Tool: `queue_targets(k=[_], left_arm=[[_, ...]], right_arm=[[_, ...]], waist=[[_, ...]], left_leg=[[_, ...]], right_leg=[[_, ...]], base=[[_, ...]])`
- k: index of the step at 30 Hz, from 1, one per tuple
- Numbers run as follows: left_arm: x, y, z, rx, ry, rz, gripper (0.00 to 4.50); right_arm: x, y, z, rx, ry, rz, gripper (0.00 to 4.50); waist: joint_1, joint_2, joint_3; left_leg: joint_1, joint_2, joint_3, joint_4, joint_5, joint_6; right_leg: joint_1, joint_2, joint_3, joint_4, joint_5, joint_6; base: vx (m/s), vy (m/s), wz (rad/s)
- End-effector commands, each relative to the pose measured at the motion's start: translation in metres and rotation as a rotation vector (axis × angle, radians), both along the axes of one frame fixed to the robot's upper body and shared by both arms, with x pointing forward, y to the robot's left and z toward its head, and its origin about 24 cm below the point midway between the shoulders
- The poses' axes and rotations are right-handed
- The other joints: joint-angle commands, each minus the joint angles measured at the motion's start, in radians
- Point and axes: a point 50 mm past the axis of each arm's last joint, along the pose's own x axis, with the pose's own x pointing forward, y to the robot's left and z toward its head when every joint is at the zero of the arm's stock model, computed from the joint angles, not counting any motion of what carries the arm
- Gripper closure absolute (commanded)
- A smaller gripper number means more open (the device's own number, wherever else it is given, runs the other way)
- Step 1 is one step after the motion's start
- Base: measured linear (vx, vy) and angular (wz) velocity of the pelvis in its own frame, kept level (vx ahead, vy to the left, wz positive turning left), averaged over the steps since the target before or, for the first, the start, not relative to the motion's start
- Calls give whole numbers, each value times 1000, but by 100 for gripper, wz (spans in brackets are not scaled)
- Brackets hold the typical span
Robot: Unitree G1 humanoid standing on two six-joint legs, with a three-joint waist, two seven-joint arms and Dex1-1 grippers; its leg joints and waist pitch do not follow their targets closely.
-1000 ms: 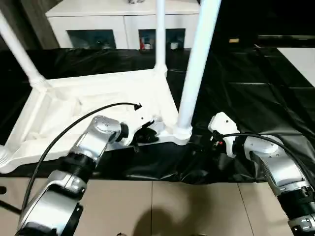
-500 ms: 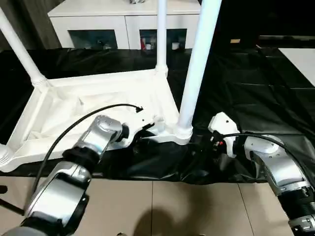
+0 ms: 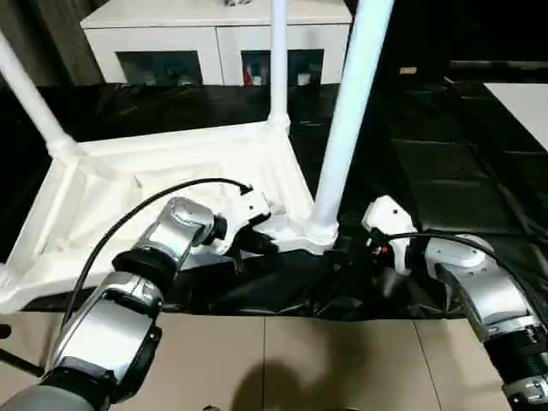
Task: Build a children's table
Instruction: Rotate leg to tighten
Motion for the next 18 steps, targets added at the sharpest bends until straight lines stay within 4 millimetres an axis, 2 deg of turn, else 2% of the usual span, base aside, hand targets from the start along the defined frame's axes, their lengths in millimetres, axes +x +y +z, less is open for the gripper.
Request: queue_targets(k=[1, 4, 5, 6, 8, 10, 11, 12, 14, 18], left_arm=[[-7, 10, -9, -5, 38, 21, 448], [-14, 12, -8, -54, 16, 25, 448], [-16, 12, -7, -78, 3, 29, 449], [-19, 12, -6, -97, -6, 30, 449], [-24, 11, -5, -115, -7, 21, 450], [-28, 11, -5, -122, -12, 16, 450], [-30, 11, -5, -123, -12, 13, 450], [-32, 10, -6, -122, -13, 11, 450], [-35, 10, -7, -117, -14, 17, 450], [-37, 10, -6, -114, -21, 40, 450]], right_arm=[[-1, 0, 5, 24, -15, -1, 65], [-2, -1, 7, 67, 0, -23, 65], [-3, -2, 6, 86, 17, -36, 49], [-3, -3, 5, 93, 26, -52, 49], [-3, -2, 2, 100, 39, -65, 29], [-3, 0, -1, 102, 46, -66, 22], [-3, 2, -2, 103, 46, -65, 11], [-2, 5, -3, 107, 45, -67, 4], [-1, 12, -6, 113, 55, -59, 4], [-2, 17, -10, 109, 76, -35, 4]], waist=[[8, -11, -79], [5, -11, -79], [4, -15, -79], [3, -14, -77], [1, -14, -76], [0, -14, -74], [0, -16, -75], [1, -14, -75], [-2, -17, -72], [1, -17, -73]], left_leg=[[10, 1, 8, -61, -167, 112], [10, 4, 8, -62, -169, 114], [13, 6, 9, -63, -172, 114], [10, 7, 8, -64, -171, 115], [13, 7, 9, -66, -196, 104], [10, 7, 8, -68, -198, 95], [14, 6, 10, -67, -201, 91], [15, 7, 10, -67, -201, 88], [10, 5, 9, -70, -201, 82], [13, 5, 10, -69, -200, 75]], right_leg=[[73, -28, 14, -49, -41, -299], [72, -26, 15, -48, -35, -303], [71, -26, 15, -49, -36, -305], [72, -26, 15, -47, -42, -303], [67, -27, 15, -53, -104, -289], [68, -28, 15, -54, -129, -277], [63, -26, 16, -58, -148, -268], [62, -26, 16, -56, -148, -268], [62, -27, 16, -56, -168, -256], [59, -25, 17, -58, -177, -248]], base=[[0, 0, 0], [0, 0, 0], [0, 0, 0], [0, 0, 0], [0, 0, 0], [0, 0, 0], [0, 0, 0], [0, 0, 0], [0, 0, 0], [0, 0, 0]])
